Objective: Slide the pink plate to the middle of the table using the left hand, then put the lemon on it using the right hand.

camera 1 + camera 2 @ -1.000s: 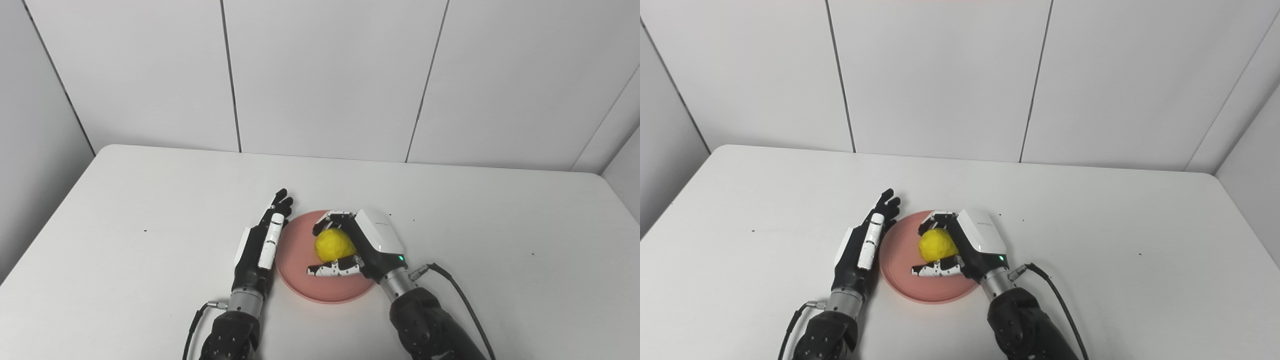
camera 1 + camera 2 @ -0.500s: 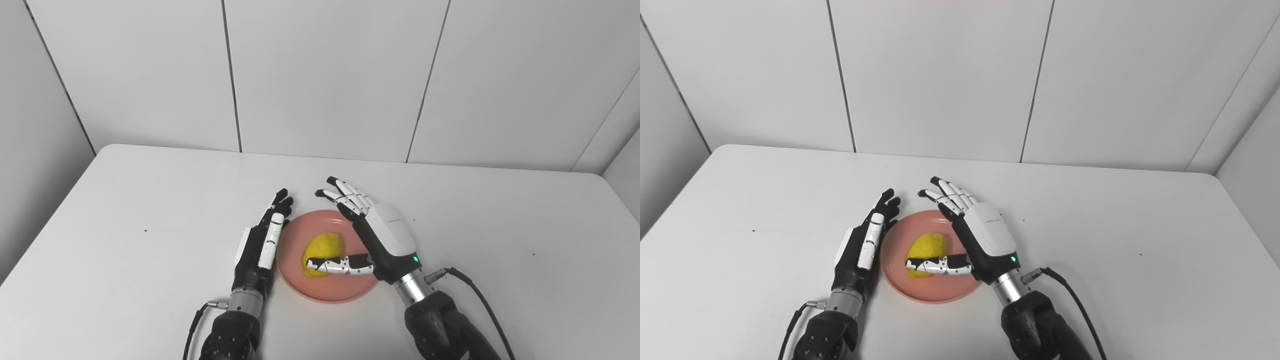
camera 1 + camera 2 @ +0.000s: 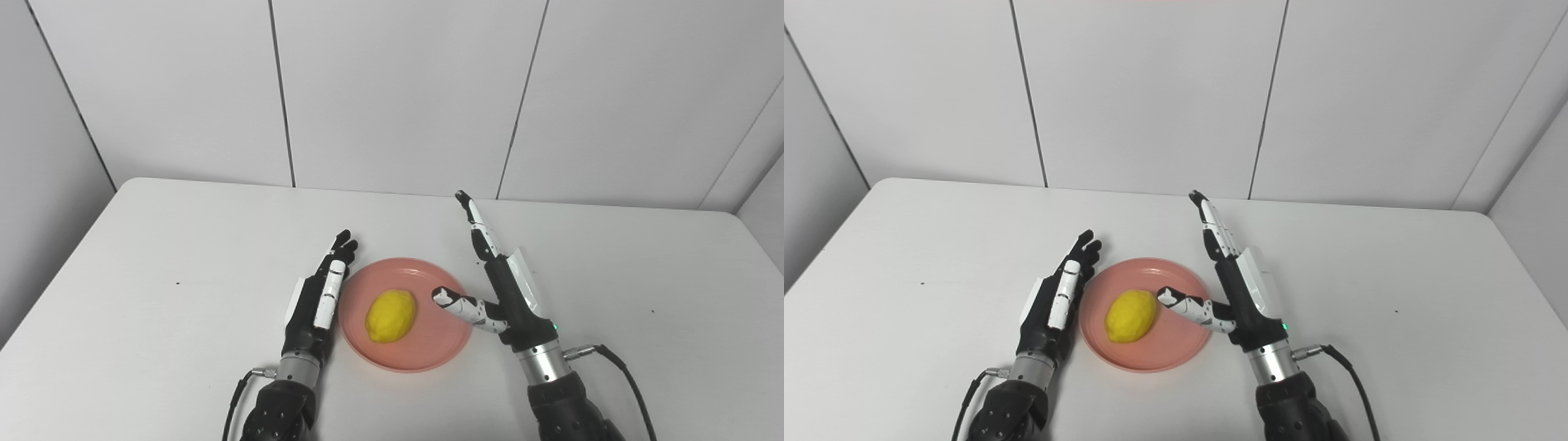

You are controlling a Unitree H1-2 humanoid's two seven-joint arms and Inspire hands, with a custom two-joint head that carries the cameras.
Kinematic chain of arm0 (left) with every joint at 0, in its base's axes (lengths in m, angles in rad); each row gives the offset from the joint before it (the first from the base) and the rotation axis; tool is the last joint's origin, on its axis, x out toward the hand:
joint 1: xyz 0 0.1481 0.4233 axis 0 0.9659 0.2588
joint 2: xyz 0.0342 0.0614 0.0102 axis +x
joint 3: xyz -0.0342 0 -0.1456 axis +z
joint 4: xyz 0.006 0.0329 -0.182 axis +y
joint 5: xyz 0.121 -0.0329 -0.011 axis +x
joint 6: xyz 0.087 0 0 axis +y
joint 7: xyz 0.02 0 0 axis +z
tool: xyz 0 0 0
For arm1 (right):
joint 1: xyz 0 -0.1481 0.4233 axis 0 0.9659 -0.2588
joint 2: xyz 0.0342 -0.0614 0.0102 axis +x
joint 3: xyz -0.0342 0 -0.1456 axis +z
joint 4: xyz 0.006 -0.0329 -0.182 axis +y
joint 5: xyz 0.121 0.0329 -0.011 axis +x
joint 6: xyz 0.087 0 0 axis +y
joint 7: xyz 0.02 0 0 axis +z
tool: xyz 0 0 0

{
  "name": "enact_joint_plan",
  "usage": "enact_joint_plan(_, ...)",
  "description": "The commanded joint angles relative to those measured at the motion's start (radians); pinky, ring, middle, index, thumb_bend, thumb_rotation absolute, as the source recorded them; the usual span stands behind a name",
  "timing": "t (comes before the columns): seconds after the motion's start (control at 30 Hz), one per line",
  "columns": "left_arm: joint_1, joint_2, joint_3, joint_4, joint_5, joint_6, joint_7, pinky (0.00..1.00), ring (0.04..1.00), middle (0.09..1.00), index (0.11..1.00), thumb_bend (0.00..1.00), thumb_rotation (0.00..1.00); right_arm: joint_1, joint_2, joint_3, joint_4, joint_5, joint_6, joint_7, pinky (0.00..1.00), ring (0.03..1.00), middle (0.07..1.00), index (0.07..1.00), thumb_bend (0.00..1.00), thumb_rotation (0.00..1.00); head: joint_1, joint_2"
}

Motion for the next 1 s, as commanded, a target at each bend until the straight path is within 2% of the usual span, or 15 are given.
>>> enact_joint_plan(0.0, -0.023, 0.004, 0.002, -0.038, -0.004, -0.044, -0.007, 1.0, 0.964, 0.945, 0.929, 0.55, 1.0, -0.003, 0.011, -0.018, -0.04, 0.029, 0.001, 0.016, 1.0, 1.0, 1.0, 1.0, 0.64, 0.95, 0.001, -0.001)
enact_joint_plan(0.07, -0.021, 0.009, 0.004, -0.044, 0.002, -0.047, -0.006, 0.98, 0.959, 0.946, 0.932, 0.55, 1.0, 0.013, 0.011, -0.033, -0.049, 0.057, 0.029, 0.039, 1.0, 1.0, 1.0, 1.0, 0.62, 0.98, 0.001, -0.001)
enact_joint_plan(0.27, -0.008, 0.028, 0.012, -0.057, 0.007, -0.059, -0.004, 0.96, 0.948, 0.938, 0.928, 0.58, 1.0, 0.049, 0.032, -0.076, -0.026, 0.116, 0.052, 0.062, 1.0, 1.0, 1.0, 1.0, 0.59, 0.97, -0.007, 0.002)
enact_joint_plan(0.5, 0.001, 0.057, 0.018, -0.048, -0.005, -0.117, -0.015, 0.97, 0.971, 0.964, 0.961, 0.56, 1.0, 0.079, 0.079, -0.104, -0.026, 0.16, 0.131, 0.082, 1.0, 1.0, 1.0, 1.0, 0.65, 1.0, -0.007, 0.004)
enact_joint_plan(0.73, 0.012, 0.06, 0.036, -0.05, -0.018, -0.128, -0.022, 0.9, 0.966, 0.98, 0.97, 0.55, 1.0, 0.105, 0.114, -0.127, -0.029, 0.223, 0.157, 0.09, 1.0, 1.0, 1.0, 1.0, 0.62, 1.0, -0.014, 0.006)
enact_joint_plan(0.97, 0.026, 0.072, 0.034, -0.052, -0.024, -0.138, -0.042, 0.94, 0.978, 0.988, 0.985, 0.57, 1.0, 0.137, 0.144, -0.14, -0.045, 0.248, 0.176, 0.09, 1.0, 1.0, 1.0, 1.0, 0.62, 1.0, -0.018, 0.014)
